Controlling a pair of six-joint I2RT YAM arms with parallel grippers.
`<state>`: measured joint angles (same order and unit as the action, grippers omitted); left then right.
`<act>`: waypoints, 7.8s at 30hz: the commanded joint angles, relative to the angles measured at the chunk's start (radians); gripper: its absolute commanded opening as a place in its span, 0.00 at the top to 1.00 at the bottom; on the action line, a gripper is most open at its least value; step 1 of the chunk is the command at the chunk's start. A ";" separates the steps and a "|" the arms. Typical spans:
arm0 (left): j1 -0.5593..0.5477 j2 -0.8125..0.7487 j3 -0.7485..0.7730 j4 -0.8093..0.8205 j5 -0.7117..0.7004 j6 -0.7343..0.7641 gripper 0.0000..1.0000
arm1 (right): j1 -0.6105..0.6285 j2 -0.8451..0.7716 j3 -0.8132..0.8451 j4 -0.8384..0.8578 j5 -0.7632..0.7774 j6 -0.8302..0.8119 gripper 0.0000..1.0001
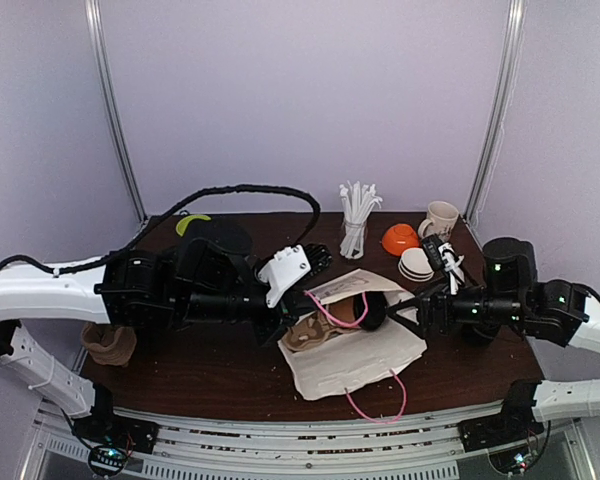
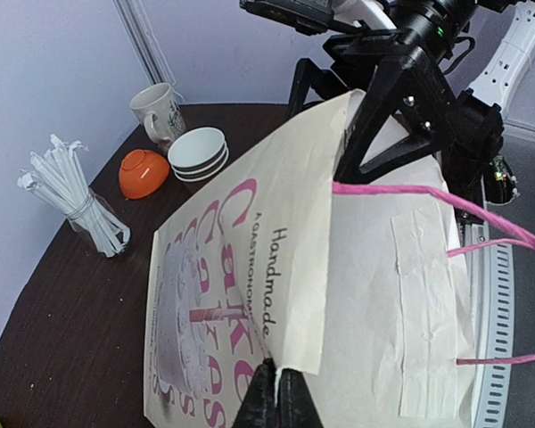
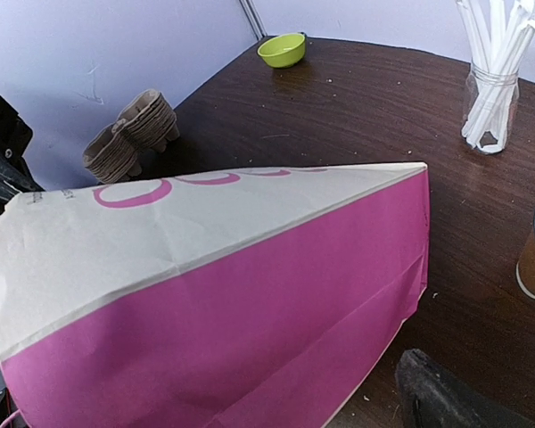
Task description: Pack the takeout coffee
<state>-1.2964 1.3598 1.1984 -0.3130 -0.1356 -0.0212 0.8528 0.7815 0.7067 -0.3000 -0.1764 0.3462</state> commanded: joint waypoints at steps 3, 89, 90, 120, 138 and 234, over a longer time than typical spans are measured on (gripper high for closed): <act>-0.018 0.021 0.031 0.060 0.001 -0.025 1.00 | -0.001 -0.035 -0.009 0.031 0.004 0.031 0.05; 0.225 0.099 0.174 -0.071 -0.121 -0.749 1.00 | 0.070 0.627 0.399 0.137 0.152 -0.143 0.23; 0.236 0.098 0.169 -0.066 -0.104 -0.755 1.00 | 0.070 0.612 0.386 0.155 0.146 -0.146 0.22; 0.298 0.126 0.161 0.035 0.107 -0.789 1.00 | 0.042 0.725 0.400 0.079 0.266 -0.197 0.14; 0.298 0.121 0.082 0.043 0.194 -0.768 1.00 | 0.034 0.860 0.327 0.398 0.386 0.046 0.32; 0.255 0.184 0.190 -0.021 0.095 -0.838 1.00 | 0.182 0.570 -0.068 0.809 0.276 0.014 0.39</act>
<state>-1.0523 1.5246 1.3491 -0.4091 -0.0696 -0.8398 1.0298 1.3785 0.6327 0.5255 0.1650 0.4534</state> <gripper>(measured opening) 0.014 0.626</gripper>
